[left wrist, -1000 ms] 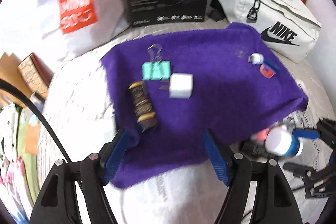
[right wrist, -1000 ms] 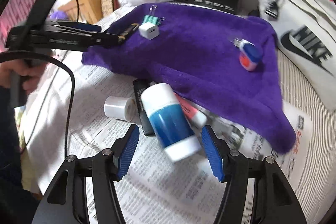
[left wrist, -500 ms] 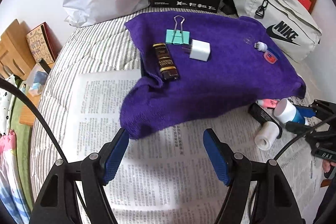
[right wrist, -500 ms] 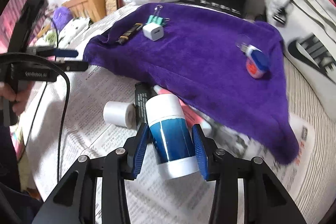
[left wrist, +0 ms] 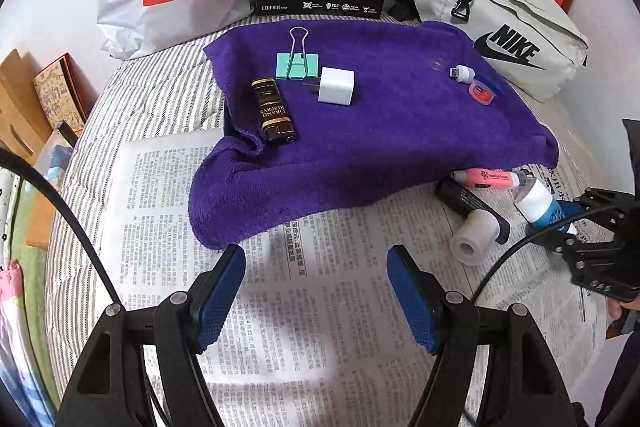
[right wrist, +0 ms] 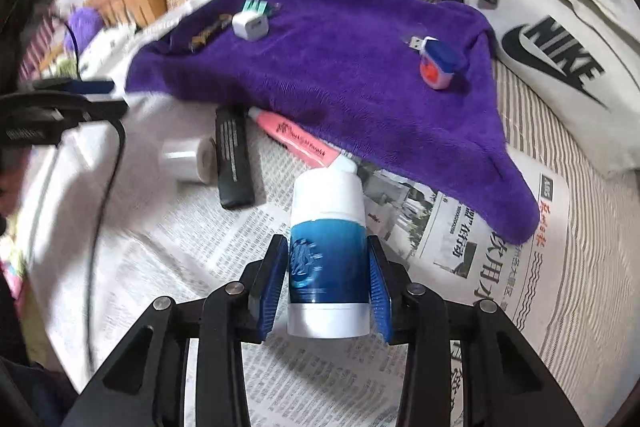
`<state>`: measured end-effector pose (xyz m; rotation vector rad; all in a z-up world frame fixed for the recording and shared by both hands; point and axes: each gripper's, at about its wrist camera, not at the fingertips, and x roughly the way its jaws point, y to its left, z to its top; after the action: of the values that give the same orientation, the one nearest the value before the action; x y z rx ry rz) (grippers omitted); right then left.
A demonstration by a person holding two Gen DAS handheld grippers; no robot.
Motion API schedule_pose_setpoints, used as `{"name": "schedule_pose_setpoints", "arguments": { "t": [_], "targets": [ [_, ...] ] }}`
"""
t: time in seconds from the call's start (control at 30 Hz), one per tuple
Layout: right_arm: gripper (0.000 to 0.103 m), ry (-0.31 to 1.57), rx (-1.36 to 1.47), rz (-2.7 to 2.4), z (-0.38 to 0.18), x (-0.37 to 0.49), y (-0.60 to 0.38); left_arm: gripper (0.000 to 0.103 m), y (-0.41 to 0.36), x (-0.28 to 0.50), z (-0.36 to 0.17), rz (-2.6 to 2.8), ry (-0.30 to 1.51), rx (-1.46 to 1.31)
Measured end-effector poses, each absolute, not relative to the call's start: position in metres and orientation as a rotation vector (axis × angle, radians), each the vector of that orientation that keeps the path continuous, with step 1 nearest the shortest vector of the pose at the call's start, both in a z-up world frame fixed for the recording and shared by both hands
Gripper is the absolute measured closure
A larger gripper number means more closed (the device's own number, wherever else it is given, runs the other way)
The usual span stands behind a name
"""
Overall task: Organize rigid objects
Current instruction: 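Grasp the white tape roll with the left gripper while the right lifts the stick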
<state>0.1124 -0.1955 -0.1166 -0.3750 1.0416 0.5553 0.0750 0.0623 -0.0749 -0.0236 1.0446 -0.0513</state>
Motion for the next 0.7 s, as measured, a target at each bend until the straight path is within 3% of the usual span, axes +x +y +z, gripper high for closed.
{"name": "schedule_pose_setpoints", "arguments": {
  "t": [0.03, 0.33, 0.7],
  "targets": [
    [0.067, 1.023, -0.378, 0.561, -0.118, 0.112, -0.195, 0.031, 0.063, 0.074, -0.075, -0.052, 1.043, -0.026],
    [0.067, 1.01, -0.204, 0.484, -0.114, 0.116, -0.244, 0.031, 0.047, 0.066, -0.075, -0.12, 1.027, -0.026],
    [0.066, 0.979, -0.184, 0.363, -0.116, 0.098, -0.277, 0.031, -0.016, 0.091, -0.076, -0.226, 1.06, -0.08]
  ]
}}
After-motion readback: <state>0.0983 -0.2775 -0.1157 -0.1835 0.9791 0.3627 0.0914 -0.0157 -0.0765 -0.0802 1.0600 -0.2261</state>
